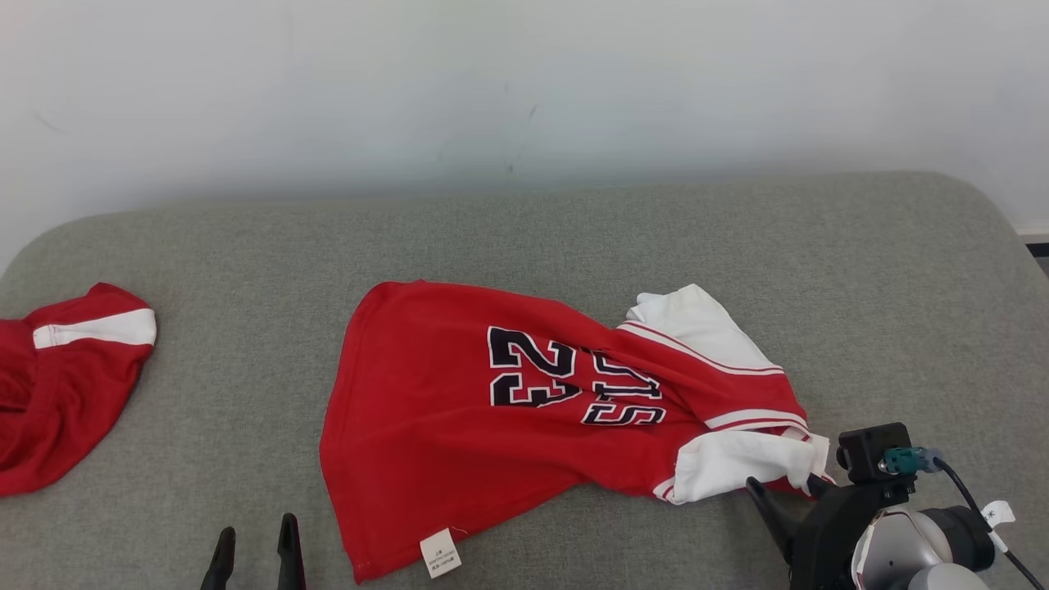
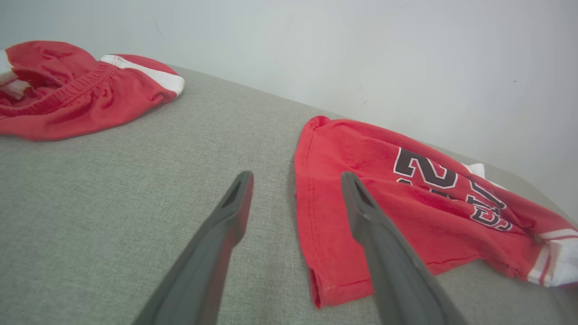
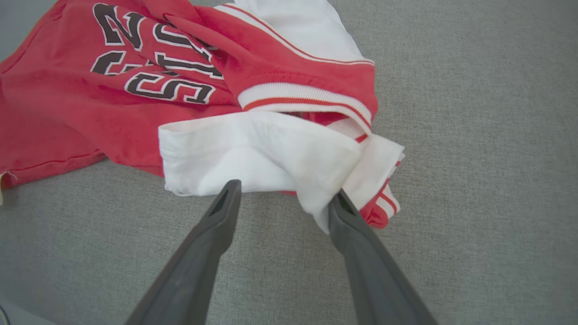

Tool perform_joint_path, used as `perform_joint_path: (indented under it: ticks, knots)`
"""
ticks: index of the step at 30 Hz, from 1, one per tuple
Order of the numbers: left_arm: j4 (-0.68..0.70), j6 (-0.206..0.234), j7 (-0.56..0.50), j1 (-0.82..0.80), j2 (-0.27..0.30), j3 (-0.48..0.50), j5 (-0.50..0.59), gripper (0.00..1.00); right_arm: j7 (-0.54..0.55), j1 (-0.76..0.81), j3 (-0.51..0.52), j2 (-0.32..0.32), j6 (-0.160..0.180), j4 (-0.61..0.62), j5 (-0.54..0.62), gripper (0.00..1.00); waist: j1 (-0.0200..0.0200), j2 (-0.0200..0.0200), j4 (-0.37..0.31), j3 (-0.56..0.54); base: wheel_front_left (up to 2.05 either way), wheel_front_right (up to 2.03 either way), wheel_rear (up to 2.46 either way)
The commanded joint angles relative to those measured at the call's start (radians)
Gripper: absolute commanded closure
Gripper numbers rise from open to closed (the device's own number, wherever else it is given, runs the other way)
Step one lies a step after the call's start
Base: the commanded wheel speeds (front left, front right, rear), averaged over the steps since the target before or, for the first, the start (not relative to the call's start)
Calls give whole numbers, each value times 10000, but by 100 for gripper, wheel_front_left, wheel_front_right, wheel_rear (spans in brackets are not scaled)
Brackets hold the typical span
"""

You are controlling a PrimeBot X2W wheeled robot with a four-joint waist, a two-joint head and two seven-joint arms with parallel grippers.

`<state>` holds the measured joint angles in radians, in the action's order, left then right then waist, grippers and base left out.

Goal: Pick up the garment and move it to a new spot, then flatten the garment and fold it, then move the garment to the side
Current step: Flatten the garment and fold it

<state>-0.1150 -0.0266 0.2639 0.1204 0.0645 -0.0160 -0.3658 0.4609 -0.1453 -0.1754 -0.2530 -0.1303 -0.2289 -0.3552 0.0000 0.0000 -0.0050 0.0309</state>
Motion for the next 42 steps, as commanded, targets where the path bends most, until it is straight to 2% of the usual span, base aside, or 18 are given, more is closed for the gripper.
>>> perform_joint_path:
  ticks: [1,8,11,12,13,14,19,24,25,30,31,32,33,42]
  knots:
    - [-11,24,6,30,45,20,-47,0,-75,117,11,63,-9,90,39,11,0,0,-51,-42,0,0,0]
    - [19,-14,6,34,115,-12,-84,0,-30,-314,-85,-74,-9,-361,216,15,0,0,-117,-22,0,0,0]
    - [53,-52,-27,-20,148,-69,-90,0,-146,-602,-144,-85,-9,-824,268,24,0,0,-51,24,0,0,0]
    - [69,-66,-33,-22,161,-86,-95,0,-158,-692,-166,-92,-9,-976,293,44,0,0,-17,41,0,0,0]
    - [83,-77,-37,-4,184,-89,-106,0,-195,-765,-214,-104,-9,-1104,324,60,0,0,13,50,0,0,0]
    - [97,-56,-38,19,200,-88,-114,0,-237,-832,-257,-126,-9,-1205,346,99,0,0,46,59,0,0,0]
    - [177,-18,-32,139,263,-35,-166,0,-606,-964,-302,-242,-9,-1244,364,100,0,0,144,103,0,0,0]
    - [219,5,-28,170,291,-1,-220,0,-912,-472,-331,-572,-8,-678,207,100,0,0,219,110,0,0,0]
    - [207,-2,-27,164,295,-18,-229,0,-892,-244,-363,-853,-8,-481,497,100,0,0,244,99,0,0,0]
    - [195,83,-13,151,253,56,-286,0,-28,1342,-522,-1178,-8,730,291,100,0,0,84,159,0,0,0]
    - [192,124,-10,137,238,73,-294,0,133,1542,-514,-1179,-8,803,299,94,0,0,34,165,0,0,0]
    - [187,144,-7,110,227,63,-291,0,286,1706,-429,-1155,-8,854,297,6,0,0,2,167,0,0,0]
    - [183,164,-6,93,222,62,-290,0,352,1781,-329,-1066,-8,935,279,0,0,0,-47,163,0,0,0]
    - [110,196,6,-120,222,0,-193,0,1029,2004,441,-651,-8,1667,21,0,0,0,-67,86,0,0,0]
